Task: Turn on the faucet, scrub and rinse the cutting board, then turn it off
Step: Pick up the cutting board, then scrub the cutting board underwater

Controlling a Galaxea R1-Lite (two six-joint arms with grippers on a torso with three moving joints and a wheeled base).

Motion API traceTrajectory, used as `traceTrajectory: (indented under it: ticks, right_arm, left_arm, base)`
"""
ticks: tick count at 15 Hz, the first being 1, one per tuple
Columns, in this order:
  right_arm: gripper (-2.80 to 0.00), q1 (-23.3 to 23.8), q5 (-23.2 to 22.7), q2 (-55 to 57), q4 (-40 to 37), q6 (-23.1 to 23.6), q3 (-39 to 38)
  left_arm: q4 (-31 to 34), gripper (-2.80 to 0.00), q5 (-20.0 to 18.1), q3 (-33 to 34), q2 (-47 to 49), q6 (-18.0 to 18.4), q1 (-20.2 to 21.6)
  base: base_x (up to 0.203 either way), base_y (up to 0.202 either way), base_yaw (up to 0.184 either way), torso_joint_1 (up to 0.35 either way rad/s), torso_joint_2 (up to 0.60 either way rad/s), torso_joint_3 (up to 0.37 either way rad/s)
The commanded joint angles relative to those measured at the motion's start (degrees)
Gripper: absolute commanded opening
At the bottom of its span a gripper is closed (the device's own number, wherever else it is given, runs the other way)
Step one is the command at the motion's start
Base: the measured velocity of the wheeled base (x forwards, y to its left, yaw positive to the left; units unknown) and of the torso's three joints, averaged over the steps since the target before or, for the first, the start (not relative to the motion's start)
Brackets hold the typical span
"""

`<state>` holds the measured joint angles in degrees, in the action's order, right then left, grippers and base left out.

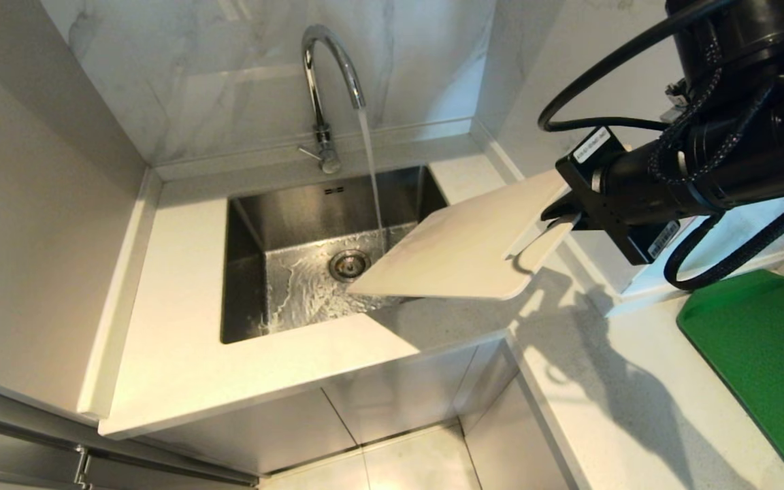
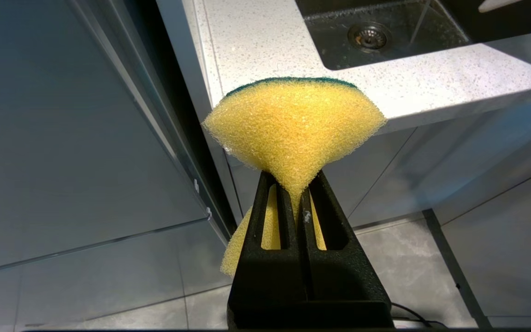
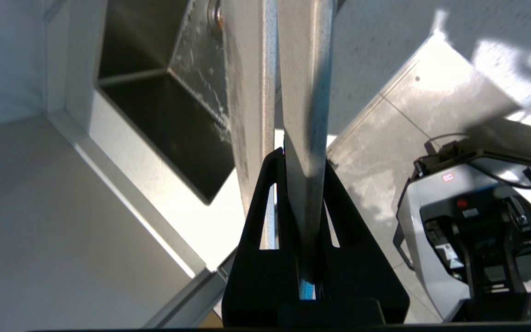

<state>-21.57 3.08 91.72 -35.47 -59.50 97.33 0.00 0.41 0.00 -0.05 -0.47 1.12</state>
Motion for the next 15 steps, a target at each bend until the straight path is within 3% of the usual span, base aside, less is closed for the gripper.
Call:
traceTrajectory:
  ticks: [1,15]
  right_arm:
    - [-2.80,1.50,0.01,-0.22,-0.12,-0.35,0.40]
    - [-2.80,1.71,0.00,-5.54,-0.74,-0.35,-2.81]
  left_arm:
    - [0.00,-2.80,0.02,0.09,-0.21,-0.06,0.02]
    - [0.00,-2.80,0.02,0.09,-0.21,-0.06,0.02]
  base:
    - [0.000,0.000,0.000,0.000,0.00,0.000]
    - [0.000,0.000,0.000,0.000,0.00,0.000]
